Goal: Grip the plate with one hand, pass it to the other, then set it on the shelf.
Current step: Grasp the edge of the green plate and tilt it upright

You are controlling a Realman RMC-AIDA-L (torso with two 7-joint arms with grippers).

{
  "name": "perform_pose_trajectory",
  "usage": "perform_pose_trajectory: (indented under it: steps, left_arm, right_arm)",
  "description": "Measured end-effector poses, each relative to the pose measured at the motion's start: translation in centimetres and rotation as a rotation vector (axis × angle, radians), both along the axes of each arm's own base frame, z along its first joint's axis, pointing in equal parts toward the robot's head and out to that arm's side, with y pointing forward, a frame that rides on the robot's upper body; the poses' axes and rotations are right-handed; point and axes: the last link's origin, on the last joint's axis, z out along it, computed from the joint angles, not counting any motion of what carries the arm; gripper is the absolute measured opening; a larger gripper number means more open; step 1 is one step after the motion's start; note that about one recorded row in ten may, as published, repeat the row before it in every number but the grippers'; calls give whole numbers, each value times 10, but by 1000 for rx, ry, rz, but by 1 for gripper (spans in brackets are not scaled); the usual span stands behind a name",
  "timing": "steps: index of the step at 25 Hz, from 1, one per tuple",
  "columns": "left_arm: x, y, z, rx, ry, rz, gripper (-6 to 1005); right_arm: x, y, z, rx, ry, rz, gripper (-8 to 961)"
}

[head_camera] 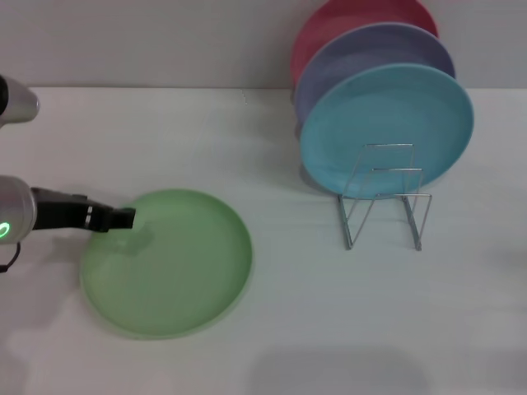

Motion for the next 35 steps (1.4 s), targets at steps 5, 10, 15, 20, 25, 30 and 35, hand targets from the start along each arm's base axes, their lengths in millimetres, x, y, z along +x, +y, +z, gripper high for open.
perform_pose_trajectory:
  steps: [5,10,15,20,25,30,35]
  left_arm:
    - [-14,-2,-5,-25,4,54,778]
    - [-22,-3,-9,-44,8,84,774]
    - [-27,-2,-14,-71,20,105,770]
    - [-33,1,-17,-83,53,123,766]
    - [-32,2,-18,-81,53,126,762]
    - [-30,2,-19,-99,60,125,672]
    - [-31,2,-19,-99,65,121,541]
  right_arm:
    - [0,0,0,0,0,-1,831]
    - [0,0,0,1,0,0,832]
    - [0,0,0,1,0,1,832]
    - [0,0,0,0,0,1,832]
    - [0,0,0,0,0,0,832]
    - [0,0,0,0,0,1,831]
    - [-1,1,0,-1,0,2,831]
